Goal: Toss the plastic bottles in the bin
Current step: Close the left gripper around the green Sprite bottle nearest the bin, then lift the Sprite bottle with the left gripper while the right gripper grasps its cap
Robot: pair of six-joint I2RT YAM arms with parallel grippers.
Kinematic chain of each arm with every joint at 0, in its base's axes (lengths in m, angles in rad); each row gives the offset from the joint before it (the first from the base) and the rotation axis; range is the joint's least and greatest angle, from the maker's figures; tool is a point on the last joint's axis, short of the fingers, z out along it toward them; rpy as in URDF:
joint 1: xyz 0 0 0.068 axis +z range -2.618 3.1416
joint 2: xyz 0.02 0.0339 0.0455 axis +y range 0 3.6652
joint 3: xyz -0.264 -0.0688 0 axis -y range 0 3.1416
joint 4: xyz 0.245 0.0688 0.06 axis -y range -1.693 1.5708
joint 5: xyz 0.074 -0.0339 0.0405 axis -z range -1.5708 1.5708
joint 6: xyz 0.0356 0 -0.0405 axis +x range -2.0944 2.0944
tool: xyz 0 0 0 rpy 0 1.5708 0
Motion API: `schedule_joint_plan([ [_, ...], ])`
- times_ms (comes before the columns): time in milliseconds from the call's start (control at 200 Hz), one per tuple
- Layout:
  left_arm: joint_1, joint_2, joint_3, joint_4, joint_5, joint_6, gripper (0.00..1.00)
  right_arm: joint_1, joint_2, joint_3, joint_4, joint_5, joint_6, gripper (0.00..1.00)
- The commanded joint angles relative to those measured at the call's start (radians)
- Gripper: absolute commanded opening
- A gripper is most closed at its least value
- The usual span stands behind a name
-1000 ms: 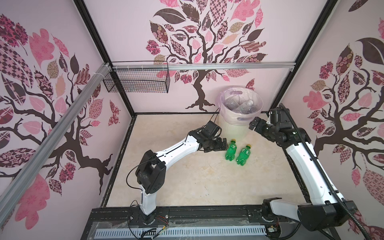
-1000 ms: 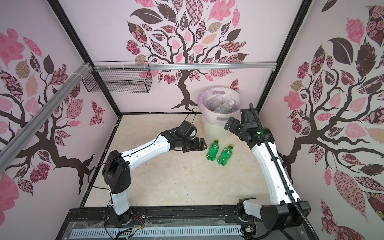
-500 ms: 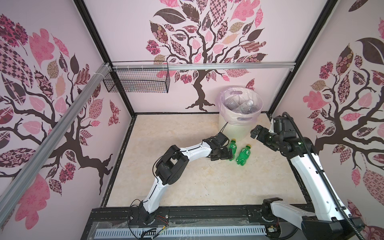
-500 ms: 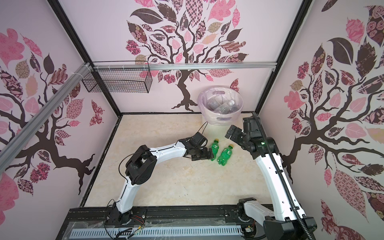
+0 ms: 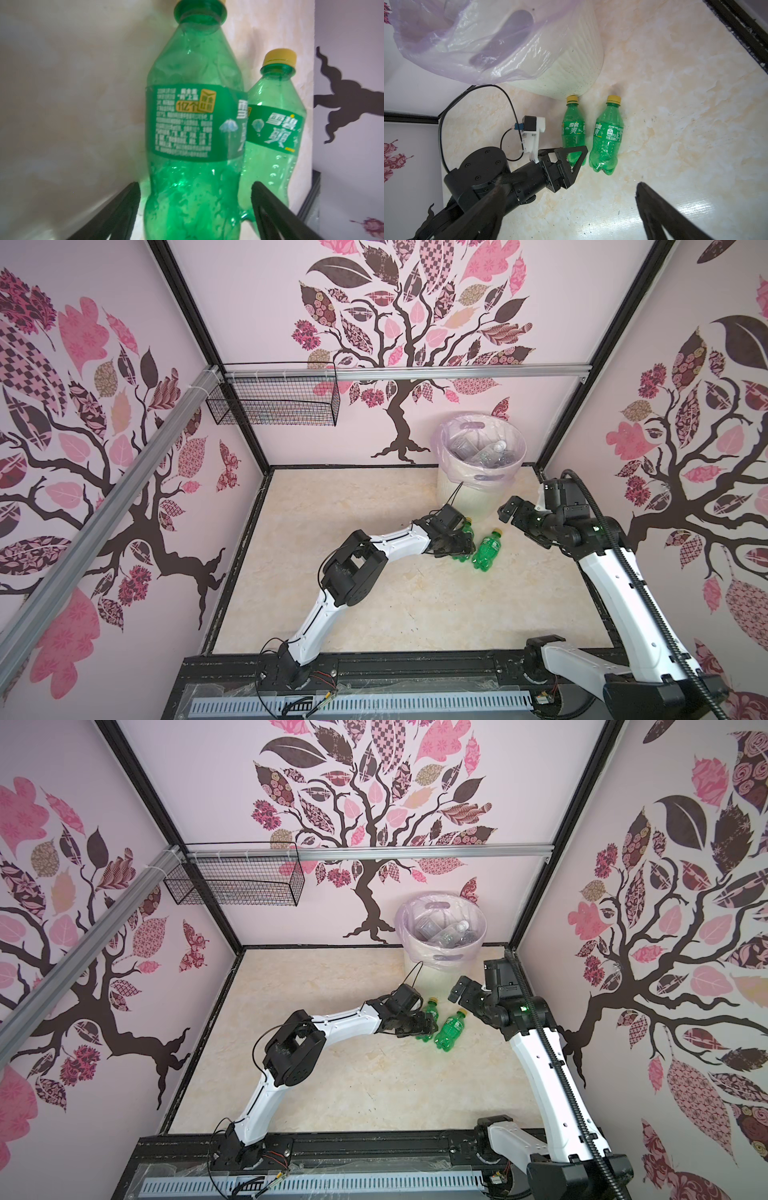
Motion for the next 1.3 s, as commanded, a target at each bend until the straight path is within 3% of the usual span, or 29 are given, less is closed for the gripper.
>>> schedule_joint_plan([
  [0, -0.003, 0.035, 0.039, -0.002, 0.002, 0.007, 0.77, 0.004, -0.013, 0.017, -0.019, -0.007, 0.004, 1.0],
  [280, 0.023, -0.084, -0.124, 0.039, 0.016, 0.034, 0.53, 0.003, -0.002, -0.004, 0.002, -0.027, 0.01, 0.99],
  [465, 0.057, -0.199, -0.247, 0.058, 0.081, 0.065, 0.43, 0.004, 0.023, -0.008, 0.012, -0.074, -0.031, 1.0],
  [635, 0.09, -0.333, -0.344, 0.037, 0.101, 0.088, 0.42, 0.022, 0.043, -0.009, 0.027, -0.098, -0.057, 0.99],
  [825, 0.118, -0.475, -0.382, -0.001, 0.102, 0.061, 0.43, 0.144, 0.113, 0.032, 0.053, -0.113, -0.058, 0.99],
  [1295, 0.12, -0.688, -0.377, -0.062, 0.088, 0.016, 0.44, 0.166, 0.246, 0.092, 0.291, -0.37, 0.143, 0.96],
])
